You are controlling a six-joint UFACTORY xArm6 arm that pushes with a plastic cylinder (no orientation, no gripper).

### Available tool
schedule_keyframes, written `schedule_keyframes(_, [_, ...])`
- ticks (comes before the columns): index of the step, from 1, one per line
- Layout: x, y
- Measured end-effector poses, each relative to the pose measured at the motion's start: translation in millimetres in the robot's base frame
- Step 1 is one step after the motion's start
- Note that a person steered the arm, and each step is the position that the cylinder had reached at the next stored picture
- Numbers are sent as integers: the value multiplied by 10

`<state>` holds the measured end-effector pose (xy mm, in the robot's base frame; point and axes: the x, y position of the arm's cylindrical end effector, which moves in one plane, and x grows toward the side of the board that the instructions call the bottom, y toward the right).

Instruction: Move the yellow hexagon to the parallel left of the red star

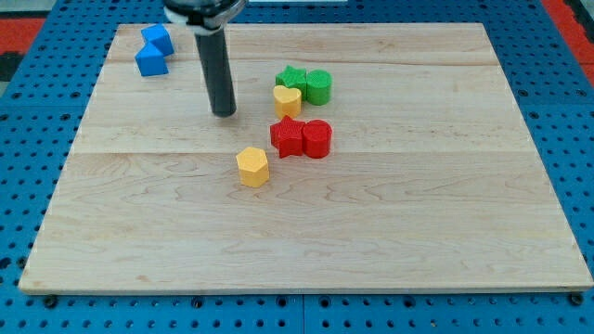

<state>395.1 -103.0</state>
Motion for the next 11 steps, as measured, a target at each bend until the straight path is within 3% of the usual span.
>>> schedule_keyframes(1, [912, 0])
schedule_keyframes(2, [1338, 274])
schedule_keyframes(4, [1071, 402])
schedule_keyframes(5, [791, 165])
schedule_keyframes(6, [1053, 342])
schedule_keyframes(7, [1001, 847])
schedule_keyframes(9, [661, 251])
schedule_keyframes(10, [838, 66])
schedule_keyframes(11, [513, -179])
